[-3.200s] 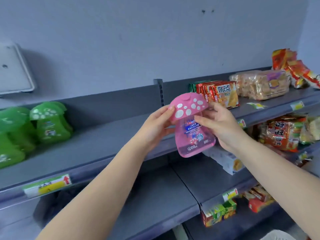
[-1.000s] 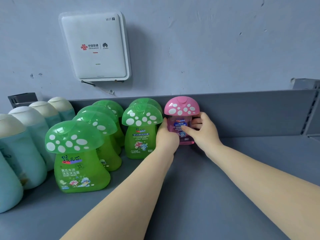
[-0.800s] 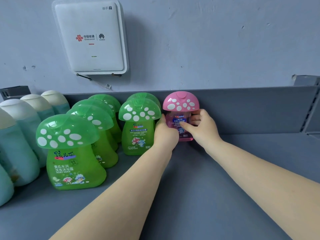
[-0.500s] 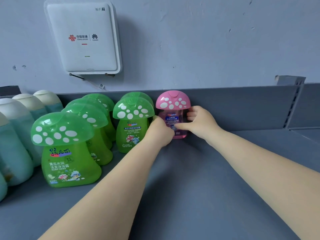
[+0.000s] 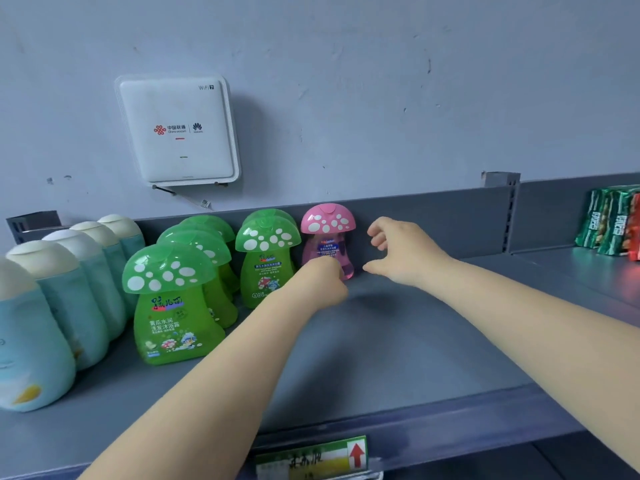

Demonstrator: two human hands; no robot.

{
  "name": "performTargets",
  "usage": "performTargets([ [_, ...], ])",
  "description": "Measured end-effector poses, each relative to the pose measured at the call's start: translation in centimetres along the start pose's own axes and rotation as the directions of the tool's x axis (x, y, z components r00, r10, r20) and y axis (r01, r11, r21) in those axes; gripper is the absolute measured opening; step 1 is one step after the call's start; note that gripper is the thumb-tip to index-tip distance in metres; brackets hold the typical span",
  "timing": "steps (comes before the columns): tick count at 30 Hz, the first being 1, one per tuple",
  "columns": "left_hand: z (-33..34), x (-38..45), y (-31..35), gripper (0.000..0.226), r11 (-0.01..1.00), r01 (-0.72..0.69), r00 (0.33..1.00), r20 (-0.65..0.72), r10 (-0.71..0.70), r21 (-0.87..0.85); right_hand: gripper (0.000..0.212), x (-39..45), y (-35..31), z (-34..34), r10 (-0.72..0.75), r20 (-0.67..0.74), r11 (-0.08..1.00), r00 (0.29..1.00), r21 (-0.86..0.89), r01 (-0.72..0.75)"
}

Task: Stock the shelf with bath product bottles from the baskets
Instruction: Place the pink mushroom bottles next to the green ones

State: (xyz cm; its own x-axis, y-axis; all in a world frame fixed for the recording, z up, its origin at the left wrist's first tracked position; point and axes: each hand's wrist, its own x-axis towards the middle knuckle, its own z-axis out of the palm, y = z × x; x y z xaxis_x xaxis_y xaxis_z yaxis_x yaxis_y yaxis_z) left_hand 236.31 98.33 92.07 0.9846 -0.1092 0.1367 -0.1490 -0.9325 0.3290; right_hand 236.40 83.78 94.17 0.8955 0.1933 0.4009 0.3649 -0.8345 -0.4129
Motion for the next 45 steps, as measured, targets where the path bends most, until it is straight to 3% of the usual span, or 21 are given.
performTargets([
  [4, -0.2, -2.6, 0.2, 0.022, 0.99, -0.108, 0.992, -0.053, 0.112, 0.087, 0.043, -4.0, -0.9, -1.1, -0.11, 0.031, 0.941, 0.993, -0.319, 0.114],
  [10, 0.1, -7.1, 2.7, 0.025, 0.949, -0.213, 0.959, -0.135, 0.248, 0.231, 0.029, -9.1, -0.6, -2.0, -0.155, 0.051, 0.865, 0.987, -0.476, 0.161],
  [15, 0.8, -9.0, 5.9, 0.025, 0.919, -0.281, 0.913, -0.218, 0.345, 0.276, 0.008, -12.1, 0.8, -4.0, -0.245, 0.06, 0.734, 0.968, -0.64, 0.226],
  [19, 2.2, -10.0, 9.3, 0.023, 0.884, -0.348, 0.872, -0.239, 0.427, 0.312, 0.016, -14.8, 2.9, -5.6, -0.212, 0.044, 0.728, 0.976, -0.659, 0.188],
  [23, 4.6, -10.5, 13.8, 0.022, 0.855, -0.421, 0.839, -0.227, 0.494, 0.302, 0.005, -18.1, 6.6, -7.7, -0.151, 0.008, 0.771, 0.988, -0.624, 0.123],
  [26, 7.1, -11.0, 17.9, 0.023, 0.824, -0.49, 0.803, -0.221, 0.553, 0.283, 0.014, -21.0, 9.8, -9.5, -0.097, -0.005, 0.77, 0.995, -0.634, 0.072],
  [33, 14.4, -12.5, 27.4, 0.02, 0.713, -0.64, 0.71, -0.132, 0.691, 0.287, 0.021, -28.2, 19.1, -12.3, 0.034, -0.038, 0.786, 0.999, -0.616, -0.051],
  [37, 20.4, -13.6, 32.7, 0.019, 0.646, -0.723, 0.665, -0.005, 0.747, 0.245, 0.021, -33.0, 25.1, -13.2, 0.141, 0.004, 0.777, 0.99, -0.62, -0.108],
  [45, 34.4, -16.8, 39.3, 0.015, 0.672, -0.74, 0.642, 0.324, 0.695, 0.025, 0.021, -43.0, 36.9, -11.0, 0.477, 0.035, 0.783, 0.878, -0.471, -0.407],
])
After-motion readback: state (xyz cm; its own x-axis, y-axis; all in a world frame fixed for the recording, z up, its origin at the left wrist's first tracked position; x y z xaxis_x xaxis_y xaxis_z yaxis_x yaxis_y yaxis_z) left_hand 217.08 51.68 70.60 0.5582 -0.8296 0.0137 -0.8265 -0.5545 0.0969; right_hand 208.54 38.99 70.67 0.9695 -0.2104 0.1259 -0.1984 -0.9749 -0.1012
